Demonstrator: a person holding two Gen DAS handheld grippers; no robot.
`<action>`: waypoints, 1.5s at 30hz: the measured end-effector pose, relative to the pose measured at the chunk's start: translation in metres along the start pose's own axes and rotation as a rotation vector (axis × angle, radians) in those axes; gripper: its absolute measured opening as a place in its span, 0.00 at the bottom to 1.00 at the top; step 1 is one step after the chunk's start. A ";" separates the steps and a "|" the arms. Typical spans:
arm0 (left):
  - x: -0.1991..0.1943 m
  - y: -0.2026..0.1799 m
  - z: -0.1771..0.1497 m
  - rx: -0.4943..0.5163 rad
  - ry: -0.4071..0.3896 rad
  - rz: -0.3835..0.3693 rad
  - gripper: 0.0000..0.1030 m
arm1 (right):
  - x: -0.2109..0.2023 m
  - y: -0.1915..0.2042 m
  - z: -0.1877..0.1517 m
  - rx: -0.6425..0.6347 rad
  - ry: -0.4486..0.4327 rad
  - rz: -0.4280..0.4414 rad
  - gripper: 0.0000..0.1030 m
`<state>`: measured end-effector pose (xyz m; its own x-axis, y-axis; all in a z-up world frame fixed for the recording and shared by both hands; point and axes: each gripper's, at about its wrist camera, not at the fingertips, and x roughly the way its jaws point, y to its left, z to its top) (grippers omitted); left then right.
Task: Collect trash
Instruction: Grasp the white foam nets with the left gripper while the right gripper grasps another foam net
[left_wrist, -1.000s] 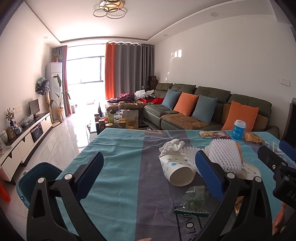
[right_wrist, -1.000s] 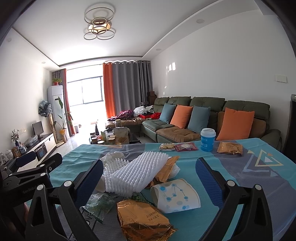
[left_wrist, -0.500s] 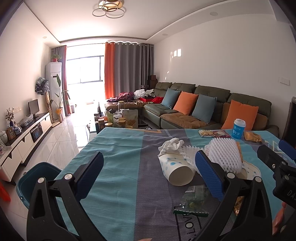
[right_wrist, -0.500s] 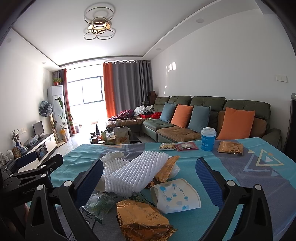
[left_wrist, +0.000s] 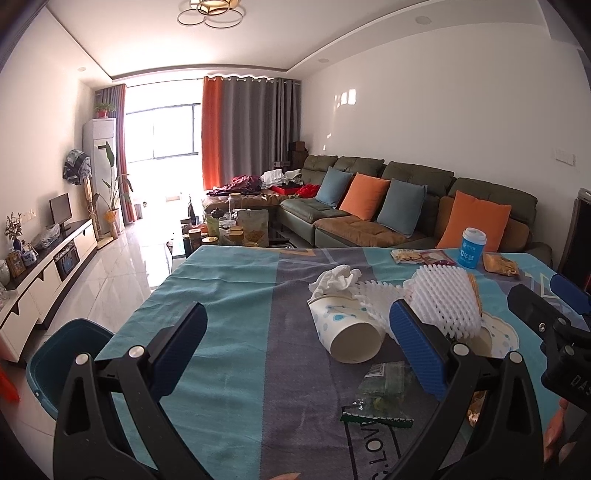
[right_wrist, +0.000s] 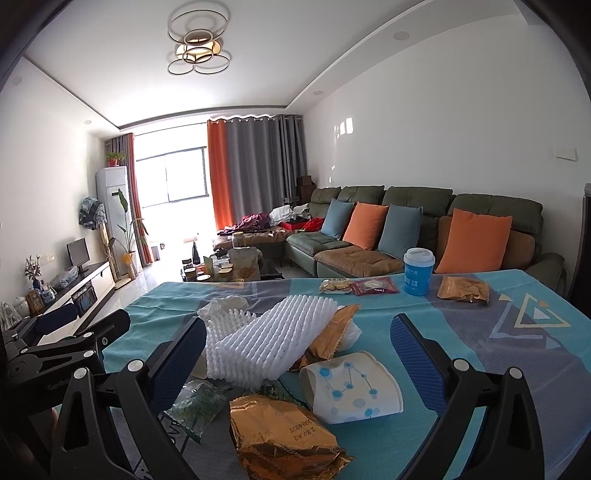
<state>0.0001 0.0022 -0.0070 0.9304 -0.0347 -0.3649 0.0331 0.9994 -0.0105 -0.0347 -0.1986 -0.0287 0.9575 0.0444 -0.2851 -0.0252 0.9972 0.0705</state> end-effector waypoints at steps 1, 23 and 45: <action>0.002 -0.001 -0.001 0.002 0.008 -0.012 0.95 | 0.003 -0.002 0.001 0.004 0.010 0.002 0.94; 0.079 -0.033 -0.012 -0.013 0.304 -0.388 0.50 | 0.053 -0.028 -0.007 0.184 0.279 0.290 0.64; 0.099 -0.027 -0.006 -0.111 0.360 -0.590 0.11 | 0.051 -0.039 0.005 0.306 0.291 0.426 0.13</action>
<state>0.0891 -0.0285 -0.0482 0.5894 -0.5877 -0.5543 0.4398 0.8090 -0.3900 0.0166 -0.2357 -0.0411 0.7621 0.4939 -0.4186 -0.2636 0.8273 0.4961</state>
